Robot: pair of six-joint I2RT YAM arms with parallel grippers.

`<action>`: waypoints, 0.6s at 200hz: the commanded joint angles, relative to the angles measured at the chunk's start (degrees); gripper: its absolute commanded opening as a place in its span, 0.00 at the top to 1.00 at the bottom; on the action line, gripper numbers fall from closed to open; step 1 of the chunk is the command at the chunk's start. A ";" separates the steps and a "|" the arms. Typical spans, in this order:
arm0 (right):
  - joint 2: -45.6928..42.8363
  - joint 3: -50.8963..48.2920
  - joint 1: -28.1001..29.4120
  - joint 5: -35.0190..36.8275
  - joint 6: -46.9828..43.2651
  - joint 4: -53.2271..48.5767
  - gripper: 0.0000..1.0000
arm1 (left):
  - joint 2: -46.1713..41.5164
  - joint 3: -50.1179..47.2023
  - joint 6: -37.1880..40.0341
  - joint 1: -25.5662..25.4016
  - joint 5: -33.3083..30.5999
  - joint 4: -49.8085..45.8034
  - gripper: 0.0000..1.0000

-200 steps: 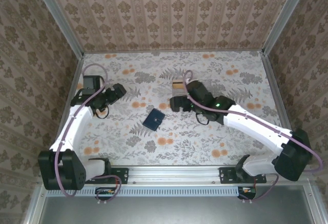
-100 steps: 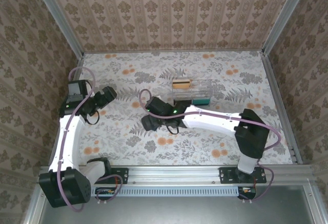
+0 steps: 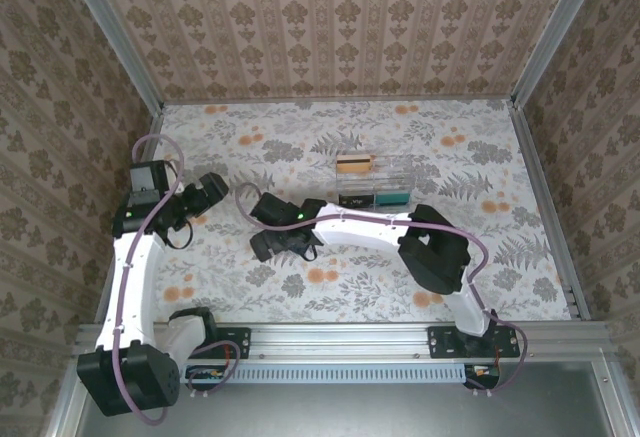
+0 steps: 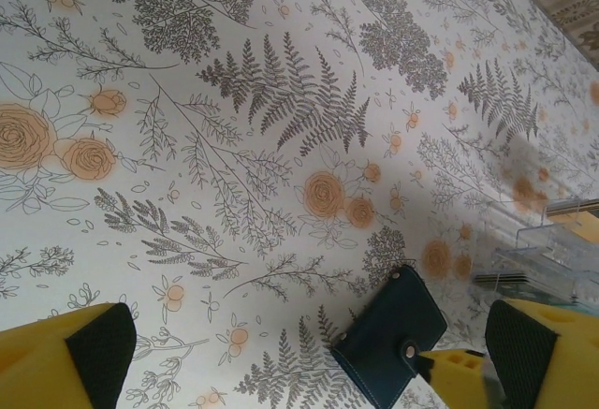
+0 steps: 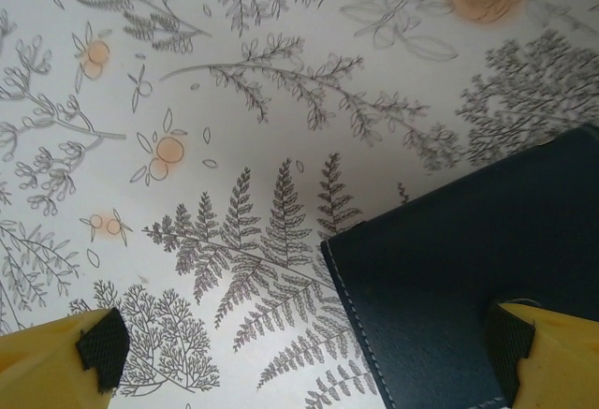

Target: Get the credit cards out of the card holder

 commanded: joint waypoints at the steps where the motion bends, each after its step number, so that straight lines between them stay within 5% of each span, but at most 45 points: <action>1: 3.35 3.87 -0.28 -2.45 -1.66 -2.02 0.00 | -0.86 -0.94 0.69 0.54 1.15 -0.78 0.00; 56: 7.07 5.21 -0.55 -4.11 -1.77 -3.22 0.01 | 0.18 -0.61 1.04 0.57 1.18 -0.55 0.00; 120: -4.86 -11.33 -3.16 -3.16 -1.90 -1.99 0.00 | 2.21 -1.54 0.31 0.43 2.30 2.11 0.00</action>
